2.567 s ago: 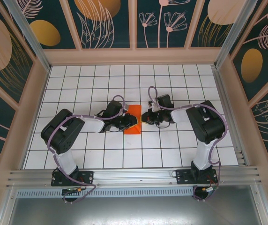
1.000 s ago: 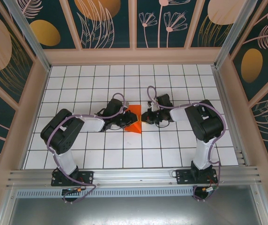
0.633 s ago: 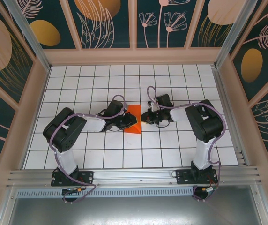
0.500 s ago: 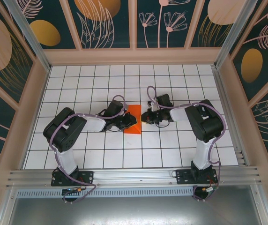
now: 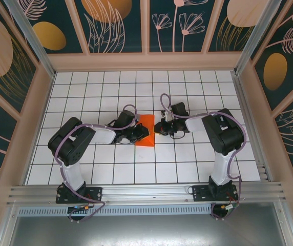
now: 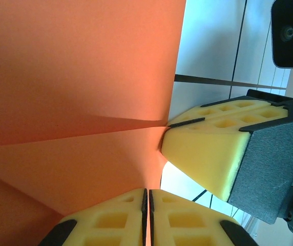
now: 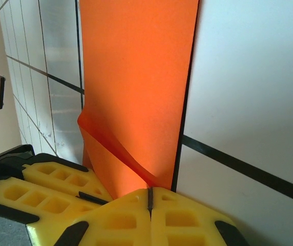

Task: Fold a paper plane with a square sheet of paper (pick it up from the middle)
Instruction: Fold the triangle a second time at the center of the table.

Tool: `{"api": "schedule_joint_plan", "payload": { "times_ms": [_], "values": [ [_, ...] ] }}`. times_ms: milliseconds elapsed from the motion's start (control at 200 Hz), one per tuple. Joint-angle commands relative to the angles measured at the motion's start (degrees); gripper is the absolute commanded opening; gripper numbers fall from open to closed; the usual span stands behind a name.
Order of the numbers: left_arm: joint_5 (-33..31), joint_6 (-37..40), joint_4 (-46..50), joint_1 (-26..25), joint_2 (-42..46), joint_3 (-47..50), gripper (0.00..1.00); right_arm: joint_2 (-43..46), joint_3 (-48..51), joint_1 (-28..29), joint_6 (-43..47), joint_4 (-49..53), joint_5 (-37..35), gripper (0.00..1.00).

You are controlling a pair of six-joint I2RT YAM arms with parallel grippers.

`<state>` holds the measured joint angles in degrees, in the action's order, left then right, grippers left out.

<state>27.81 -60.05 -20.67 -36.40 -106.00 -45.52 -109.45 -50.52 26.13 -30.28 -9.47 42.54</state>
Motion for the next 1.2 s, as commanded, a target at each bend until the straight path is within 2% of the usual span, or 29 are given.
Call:
{"api": "schedule_joint_plan", "payload": {
  "times_ms": [0, 931, 1071, 1191],
  "values": [
    [-1.16, 1.09, 2.33, -0.2, -0.97, 0.17, 0.14, -1.25, -1.3, -0.38, 1.43, 0.48, 0.76, 0.0],
    [-1.94, 0.77, 2.76, -0.16, -1.28, 1.12, 0.13, -2.52, -2.58, -0.37, 2.42, 1.86, 0.89, 0.01],
    [-2.32, 0.65, 3.56, -0.16, -1.49, 1.25, 0.13, -1.55, -2.75, -0.42, 2.86, 3.19, -0.71, 0.04],
    [-3.44, -0.21, 4.12, -0.18, -1.2, 2.15, 0.13, 0.33, -3.21, -0.79, 3.21, 4.75, -2.76, 0.11]
  ]
}}
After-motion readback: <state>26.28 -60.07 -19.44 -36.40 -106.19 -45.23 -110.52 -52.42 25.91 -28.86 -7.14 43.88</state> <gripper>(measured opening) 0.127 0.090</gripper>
